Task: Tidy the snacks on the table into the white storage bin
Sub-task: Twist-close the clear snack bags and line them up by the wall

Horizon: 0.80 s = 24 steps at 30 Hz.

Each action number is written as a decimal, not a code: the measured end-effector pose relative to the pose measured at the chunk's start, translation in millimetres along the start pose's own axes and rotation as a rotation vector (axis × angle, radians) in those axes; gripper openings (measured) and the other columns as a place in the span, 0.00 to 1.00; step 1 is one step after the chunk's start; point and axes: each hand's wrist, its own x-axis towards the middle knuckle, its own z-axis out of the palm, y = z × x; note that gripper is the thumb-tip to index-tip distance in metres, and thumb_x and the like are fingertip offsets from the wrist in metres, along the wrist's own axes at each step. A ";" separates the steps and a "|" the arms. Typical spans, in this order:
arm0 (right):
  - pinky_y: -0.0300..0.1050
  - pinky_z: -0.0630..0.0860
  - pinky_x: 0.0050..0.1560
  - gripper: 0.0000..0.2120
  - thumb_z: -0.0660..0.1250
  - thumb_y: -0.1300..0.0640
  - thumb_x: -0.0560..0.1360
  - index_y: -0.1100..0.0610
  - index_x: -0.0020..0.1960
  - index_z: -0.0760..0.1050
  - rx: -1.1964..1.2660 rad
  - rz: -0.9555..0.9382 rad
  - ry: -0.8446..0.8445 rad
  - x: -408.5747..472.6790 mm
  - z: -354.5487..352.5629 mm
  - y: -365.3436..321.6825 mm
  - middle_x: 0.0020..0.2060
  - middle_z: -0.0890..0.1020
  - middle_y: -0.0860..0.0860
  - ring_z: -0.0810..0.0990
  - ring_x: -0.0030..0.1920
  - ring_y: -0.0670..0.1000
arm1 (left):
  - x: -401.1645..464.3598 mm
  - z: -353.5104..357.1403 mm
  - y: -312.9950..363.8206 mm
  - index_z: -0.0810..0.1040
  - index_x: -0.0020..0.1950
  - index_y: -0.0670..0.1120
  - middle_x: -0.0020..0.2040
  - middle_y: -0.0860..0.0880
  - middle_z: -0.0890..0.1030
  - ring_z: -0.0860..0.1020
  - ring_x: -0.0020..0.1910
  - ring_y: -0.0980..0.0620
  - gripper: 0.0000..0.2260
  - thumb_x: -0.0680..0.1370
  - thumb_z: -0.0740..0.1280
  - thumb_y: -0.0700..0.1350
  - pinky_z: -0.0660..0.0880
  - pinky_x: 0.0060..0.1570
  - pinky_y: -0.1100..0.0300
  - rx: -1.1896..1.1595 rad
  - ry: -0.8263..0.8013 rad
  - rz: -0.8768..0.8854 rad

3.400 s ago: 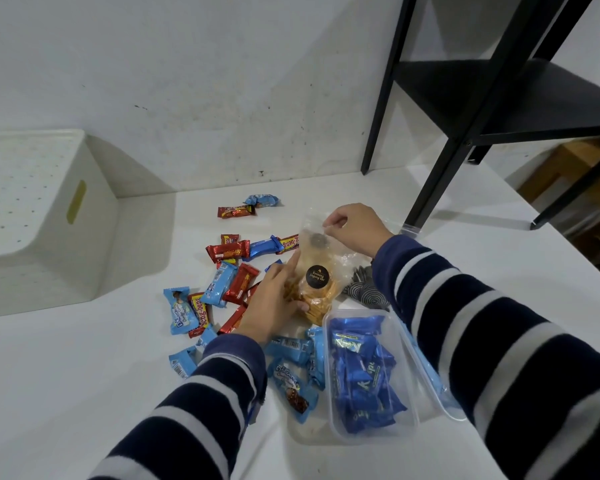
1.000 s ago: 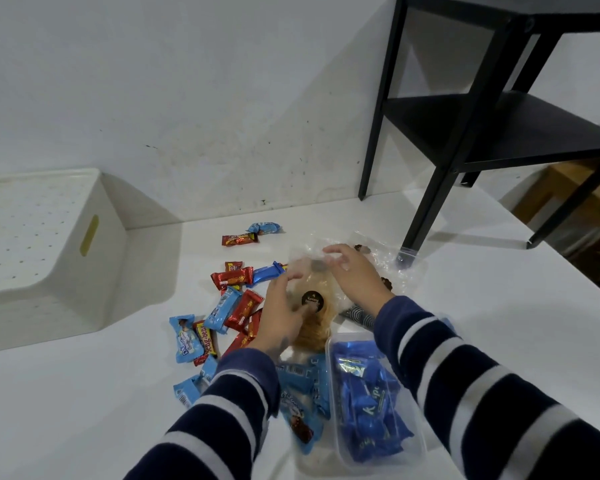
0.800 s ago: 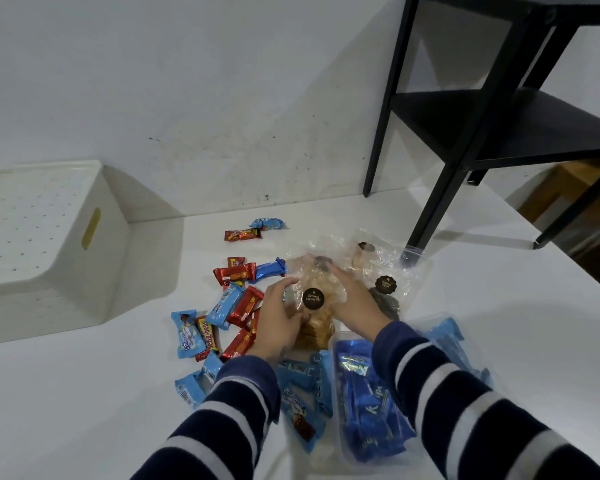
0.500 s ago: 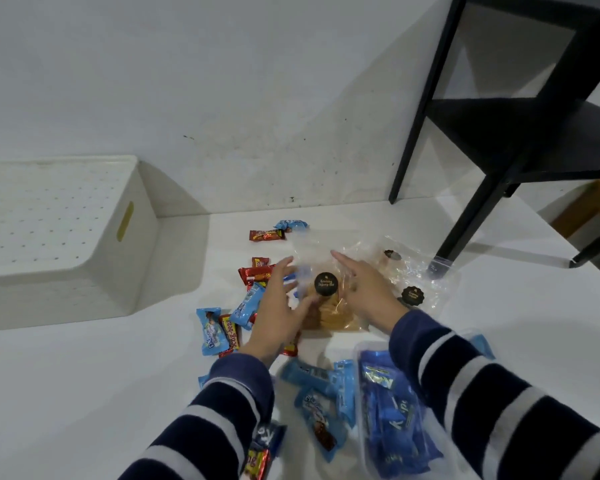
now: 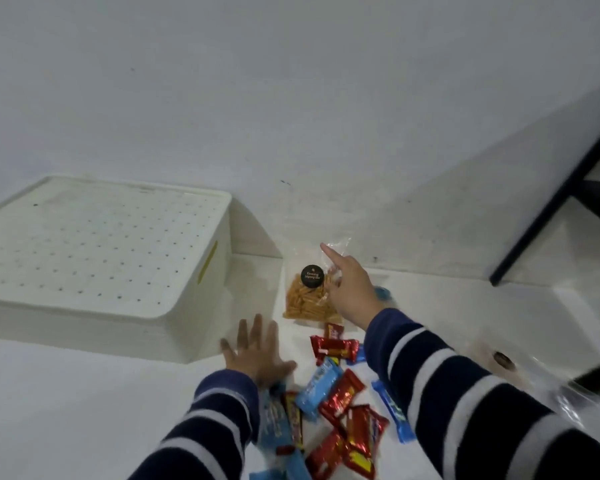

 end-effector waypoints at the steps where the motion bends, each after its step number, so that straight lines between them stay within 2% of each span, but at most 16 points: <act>1: 0.40 0.74 0.50 0.32 0.59 0.70 0.77 0.44 0.74 0.60 0.006 -0.003 -0.002 12.1 10.1 -1.1 0.52 0.69 0.49 0.69 0.37 0.42 | 2.5 4.3 -1.0 0.33 0.76 0.54 0.74 0.50 0.26 0.27 0.72 0.44 0.41 0.75 0.54 0.69 0.33 0.68 0.34 0.001 -0.011 0.005; 4: 0.42 0.76 0.54 0.32 0.59 0.70 0.77 0.43 0.74 0.60 0.050 -0.011 -0.003 47.9 37.3 -2.4 0.55 0.71 0.51 0.71 0.40 0.43 | 6.7 9.0 -3.1 0.31 0.75 0.55 0.71 0.52 0.23 0.23 0.70 0.45 0.42 0.74 0.54 0.69 0.30 0.66 0.34 -0.028 -0.021 0.018; 8: 0.46 0.75 0.62 0.31 0.58 0.69 0.78 0.44 0.74 0.61 0.099 -0.027 0.020 90.1 66.2 -3.2 0.60 0.71 0.53 0.75 0.53 0.50 | 7.2 7.8 -3.7 0.30 0.75 0.56 0.72 0.51 0.23 0.23 0.70 0.45 0.40 0.75 0.53 0.69 0.30 0.67 0.34 -0.011 -0.040 0.020; 10: 0.45 0.73 0.63 0.31 0.57 0.70 0.77 0.44 0.74 0.62 0.113 -0.019 0.024 105.6 77.4 0.8 0.60 0.71 0.53 0.75 0.56 0.50 | 7.5 8.8 -3.7 0.29 0.74 0.56 0.72 0.52 0.23 0.23 0.69 0.45 0.40 0.75 0.52 0.69 0.30 0.67 0.34 0.001 -0.041 0.020; 16: 0.41 0.76 0.57 0.33 0.59 0.70 0.77 0.40 0.73 0.62 0.096 -0.012 0.060 123.9 94.7 12.0 0.58 0.71 0.52 0.72 0.40 0.44 | 6.7 9.4 -2.7 0.29 0.74 0.56 0.72 0.52 0.24 0.22 0.69 0.45 0.39 0.76 0.52 0.68 0.29 0.66 0.35 0.000 -0.035 0.019; 19: 0.45 0.77 0.59 0.34 0.60 0.70 0.76 0.40 0.74 0.60 0.063 -0.020 0.014 124.6 91.4 10.3 0.60 0.70 0.53 0.72 0.38 0.44 | 5.3 7.4 -3.1 0.29 0.74 0.56 0.72 0.52 0.24 0.22 0.68 0.46 0.39 0.76 0.52 0.68 0.29 0.67 0.35 0.000 -0.036 0.016; 21: 0.45 0.78 0.56 0.35 0.61 0.70 0.75 0.43 0.75 0.60 0.009 -0.026 -0.043 122.4 84.9 7.1 0.61 0.73 0.57 0.73 0.37 0.46 | 4.6 7.5 -2.9 0.29 0.74 0.56 0.73 0.52 0.24 0.22 0.69 0.46 0.40 0.76 0.52 0.69 0.30 0.67 0.35 -0.001 -0.038 0.014; 22: 0.43 0.78 0.54 0.34 0.60 0.72 0.75 0.45 0.74 0.61 0.003 -0.020 -0.070 119.8 80.4 5.7 0.61 0.74 0.58 0.76 0.39 0.48 | 4.5 7.6 -3.0 0.29 0.74 0.56 0.73 0.52 0.24 0.23 0.69 0.45 0.40 0.76 0.52 0.69 0.30 0.67 0.35 -0.001 -0.036 0.015; 24: 0.35 0.75 0.51 0.31 0.59 0.73 0.75 0.49 0.72 0.66 0.044 0.017 -0.129 108.5 68.5 4.3 0.67 0.73 0.57 0.80 0.52 0.53 | 4.7 7.7 -2.9 0.29 0.74 0.56 0.72 0.51 0.24 0.23 0.70 0.45 0.40 0.75 0.53 0.69 0.30 0.67 0.35 -0.006 -0.031 0.013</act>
